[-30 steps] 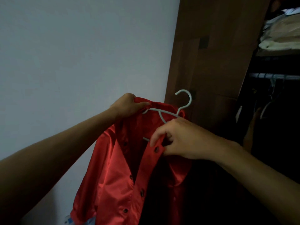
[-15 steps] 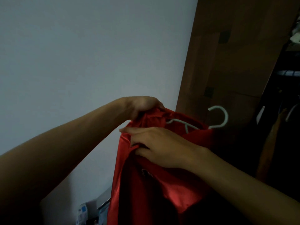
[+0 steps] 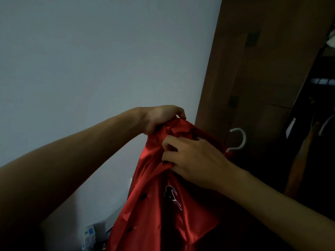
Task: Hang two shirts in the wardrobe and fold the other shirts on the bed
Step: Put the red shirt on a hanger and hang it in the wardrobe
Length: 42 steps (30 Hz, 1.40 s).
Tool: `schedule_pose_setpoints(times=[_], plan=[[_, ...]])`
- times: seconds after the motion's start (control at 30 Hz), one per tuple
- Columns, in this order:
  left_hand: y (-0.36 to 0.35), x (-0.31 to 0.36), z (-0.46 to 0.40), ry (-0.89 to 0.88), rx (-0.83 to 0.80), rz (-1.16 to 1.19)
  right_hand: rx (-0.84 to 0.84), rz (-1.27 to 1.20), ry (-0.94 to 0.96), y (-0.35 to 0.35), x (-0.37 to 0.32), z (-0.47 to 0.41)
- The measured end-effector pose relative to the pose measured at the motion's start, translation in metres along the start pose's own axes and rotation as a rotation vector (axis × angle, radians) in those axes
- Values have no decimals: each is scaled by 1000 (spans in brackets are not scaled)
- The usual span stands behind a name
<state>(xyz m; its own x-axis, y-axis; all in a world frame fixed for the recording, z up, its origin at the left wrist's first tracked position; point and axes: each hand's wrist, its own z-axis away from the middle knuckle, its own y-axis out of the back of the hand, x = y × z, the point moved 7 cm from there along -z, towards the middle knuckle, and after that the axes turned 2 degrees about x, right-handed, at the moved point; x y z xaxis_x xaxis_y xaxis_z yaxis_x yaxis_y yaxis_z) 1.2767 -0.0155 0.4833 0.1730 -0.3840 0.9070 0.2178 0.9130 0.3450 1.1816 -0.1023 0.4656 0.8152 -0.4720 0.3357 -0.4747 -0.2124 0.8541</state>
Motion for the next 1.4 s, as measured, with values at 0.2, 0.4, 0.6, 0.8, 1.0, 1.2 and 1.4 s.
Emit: schedule_pose_setpoints(times=[0.2,0.4,0.6,0.8,1.0,1.2,1.4], plan=[[13,-2,-6,-28,8,36,-54,-82,-49,-2,13,19],[4,1,2,-243,-136,-47,73,-279,-213,9,38,31],[-12,1,14,-361,-356,-240,54,-478,-311,4,53,33],[-14,-5,13,-412,-251,-287,-84,-162,-279,7,41,34],[-9,-9,3,-363,-65,-376,-28,-49,-248,18,24,36],[-16,-5,-2,-424,72,-419,155,-62,-276,25,41,27],[-15,-14,3,-337,-41,-335,179,-270,-361,14,75,43]])
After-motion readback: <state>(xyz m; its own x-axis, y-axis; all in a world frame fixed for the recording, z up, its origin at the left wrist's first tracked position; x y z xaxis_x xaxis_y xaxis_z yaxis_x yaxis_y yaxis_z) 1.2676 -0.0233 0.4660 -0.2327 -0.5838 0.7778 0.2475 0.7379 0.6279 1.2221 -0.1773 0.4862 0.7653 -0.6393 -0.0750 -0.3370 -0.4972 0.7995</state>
